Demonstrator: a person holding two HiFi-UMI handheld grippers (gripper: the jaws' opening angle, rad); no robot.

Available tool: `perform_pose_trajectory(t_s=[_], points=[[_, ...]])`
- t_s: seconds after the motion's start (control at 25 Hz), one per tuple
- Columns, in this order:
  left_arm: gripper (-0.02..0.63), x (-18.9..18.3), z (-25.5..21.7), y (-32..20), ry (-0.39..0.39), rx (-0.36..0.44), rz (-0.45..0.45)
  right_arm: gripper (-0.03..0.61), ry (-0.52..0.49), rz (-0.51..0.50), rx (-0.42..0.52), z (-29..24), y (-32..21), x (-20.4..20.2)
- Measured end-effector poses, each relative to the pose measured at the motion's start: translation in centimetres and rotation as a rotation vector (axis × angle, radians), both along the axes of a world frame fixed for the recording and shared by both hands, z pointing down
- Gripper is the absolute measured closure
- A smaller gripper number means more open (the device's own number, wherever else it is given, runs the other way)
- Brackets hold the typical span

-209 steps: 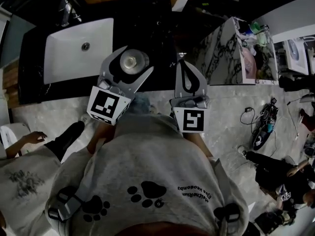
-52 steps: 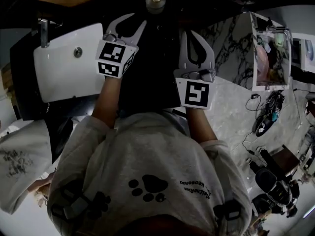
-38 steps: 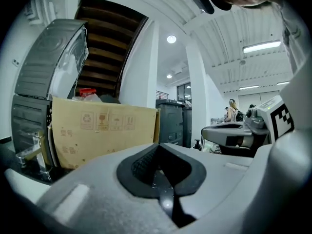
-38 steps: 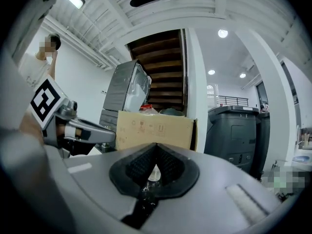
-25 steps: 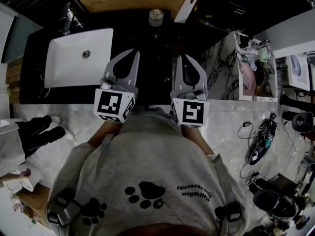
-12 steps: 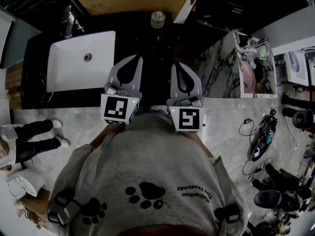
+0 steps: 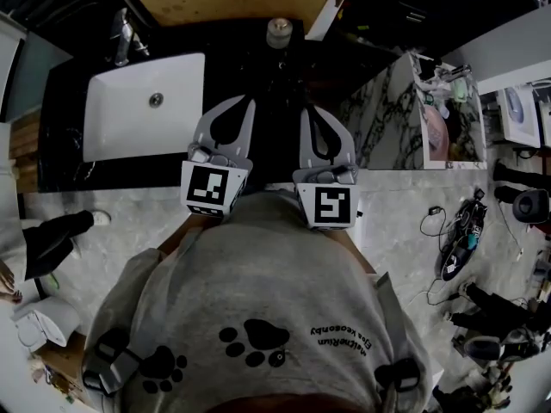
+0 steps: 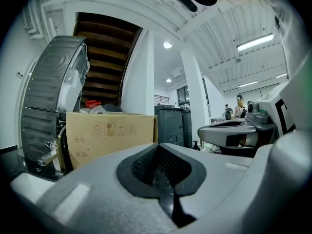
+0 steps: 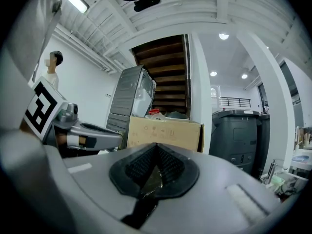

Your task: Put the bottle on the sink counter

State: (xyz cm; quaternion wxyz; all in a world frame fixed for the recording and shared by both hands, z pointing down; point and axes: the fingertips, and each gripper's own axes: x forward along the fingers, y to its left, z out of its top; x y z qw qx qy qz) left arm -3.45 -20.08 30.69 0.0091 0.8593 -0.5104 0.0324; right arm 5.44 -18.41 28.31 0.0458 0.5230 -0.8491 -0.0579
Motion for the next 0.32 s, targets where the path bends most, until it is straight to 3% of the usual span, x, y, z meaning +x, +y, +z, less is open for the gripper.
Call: perform_pose_trajectory(t_s=[0.32], points=[[0.609, -0.7, -0.15, -0.04, -0.002, 0.015, -0.014, 0.577, 0.005, -0.006, 0.014, -0.14, 0.07, -0.57]])
